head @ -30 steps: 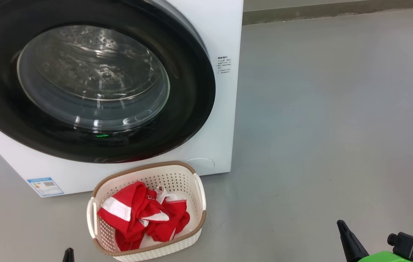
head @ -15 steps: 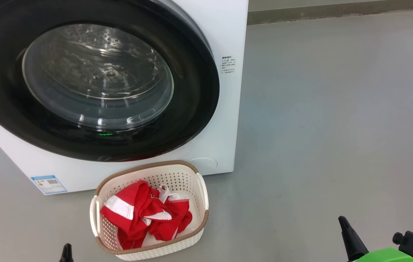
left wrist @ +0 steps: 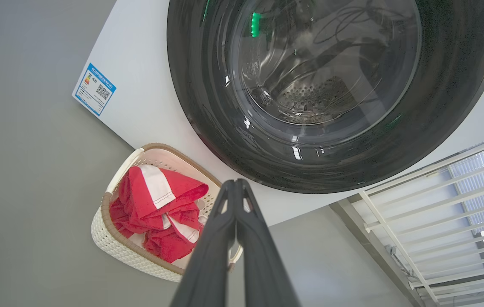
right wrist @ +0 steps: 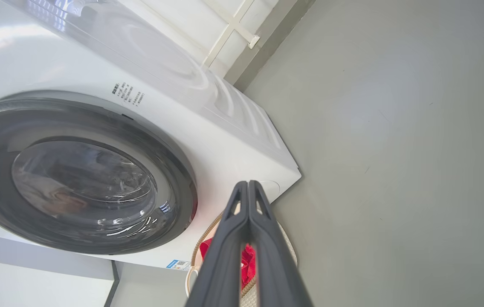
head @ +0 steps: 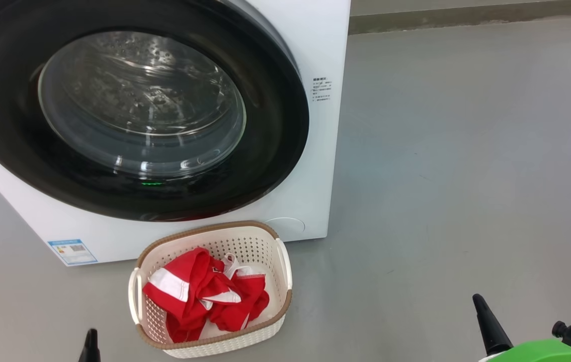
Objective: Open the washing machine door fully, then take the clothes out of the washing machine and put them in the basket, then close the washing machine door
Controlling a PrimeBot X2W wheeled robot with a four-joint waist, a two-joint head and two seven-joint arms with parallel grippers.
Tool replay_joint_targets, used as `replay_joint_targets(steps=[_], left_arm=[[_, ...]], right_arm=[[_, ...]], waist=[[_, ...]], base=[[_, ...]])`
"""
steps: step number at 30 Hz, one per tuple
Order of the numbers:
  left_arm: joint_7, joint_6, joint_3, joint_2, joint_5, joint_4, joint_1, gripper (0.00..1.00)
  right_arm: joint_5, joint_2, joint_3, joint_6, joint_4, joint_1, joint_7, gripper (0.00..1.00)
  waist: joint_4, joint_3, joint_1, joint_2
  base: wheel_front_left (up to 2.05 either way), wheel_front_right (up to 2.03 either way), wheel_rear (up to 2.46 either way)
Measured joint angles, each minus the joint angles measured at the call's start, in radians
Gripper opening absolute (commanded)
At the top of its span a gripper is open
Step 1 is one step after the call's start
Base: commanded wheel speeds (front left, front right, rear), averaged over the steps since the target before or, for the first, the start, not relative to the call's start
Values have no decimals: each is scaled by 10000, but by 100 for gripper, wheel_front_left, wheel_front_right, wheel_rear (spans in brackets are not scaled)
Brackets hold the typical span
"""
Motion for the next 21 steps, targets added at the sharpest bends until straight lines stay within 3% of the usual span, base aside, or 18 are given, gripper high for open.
replay_joint_targets(steps=[21], left_arm=[[585, 0, 44, 17, -2240, -17, -425, 0]], right_arm=[[1977, 238, -479, -8, -355, -218, 589, 0]], waist=[[195, 3, 0, 0]], base=[[0, 0, 0]])
